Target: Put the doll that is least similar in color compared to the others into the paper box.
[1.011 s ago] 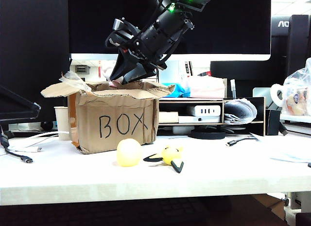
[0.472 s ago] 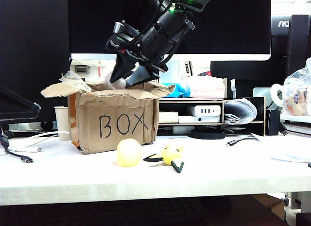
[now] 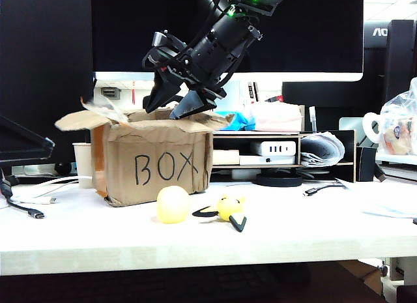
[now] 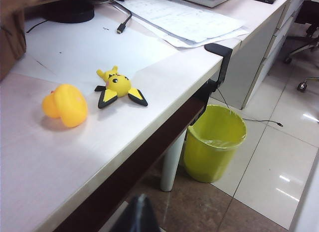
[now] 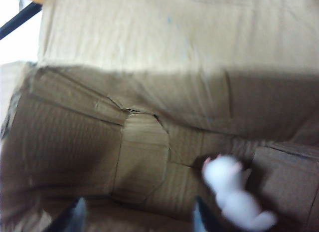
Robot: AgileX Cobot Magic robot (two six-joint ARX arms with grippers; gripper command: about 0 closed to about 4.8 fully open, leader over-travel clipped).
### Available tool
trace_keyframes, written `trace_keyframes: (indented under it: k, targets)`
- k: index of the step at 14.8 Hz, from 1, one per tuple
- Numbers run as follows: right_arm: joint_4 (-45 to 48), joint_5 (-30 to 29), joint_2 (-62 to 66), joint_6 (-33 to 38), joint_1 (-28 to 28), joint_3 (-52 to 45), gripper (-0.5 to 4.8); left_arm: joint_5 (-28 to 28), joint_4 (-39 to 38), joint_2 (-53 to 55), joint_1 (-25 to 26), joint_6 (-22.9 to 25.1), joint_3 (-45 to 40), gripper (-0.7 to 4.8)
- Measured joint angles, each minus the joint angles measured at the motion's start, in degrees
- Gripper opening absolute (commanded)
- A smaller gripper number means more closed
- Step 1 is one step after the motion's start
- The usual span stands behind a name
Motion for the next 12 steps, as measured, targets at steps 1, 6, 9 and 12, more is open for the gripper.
trace_keyframes:
  k: [1,6,9,12]
  targets:
    - [0.00,-0.77,0.00,-0.02,0.00,0.00,0.56,0.00,-0.02,0.00,0.00,0.02,0.00,-0.05]
    - [-2.91,-1.29,-0.72,-0.02,0.02,0.13,-0.05,0.00,-0.02,-0.02,0.00,0.02,0.00,-0.05]
    - [-7.32,-1.07,-3.45,-0.35,0.02,0.13,-0.05,0.17,-0.02,-0.02,0.50,0.00,0.00,-0.05]
    - [-12.24,-0.94,-7.72,-1.64,0.22,0.13,-0.05,0.33,-0.09,-0.37,9.53,0.00,0.00,-0.05]
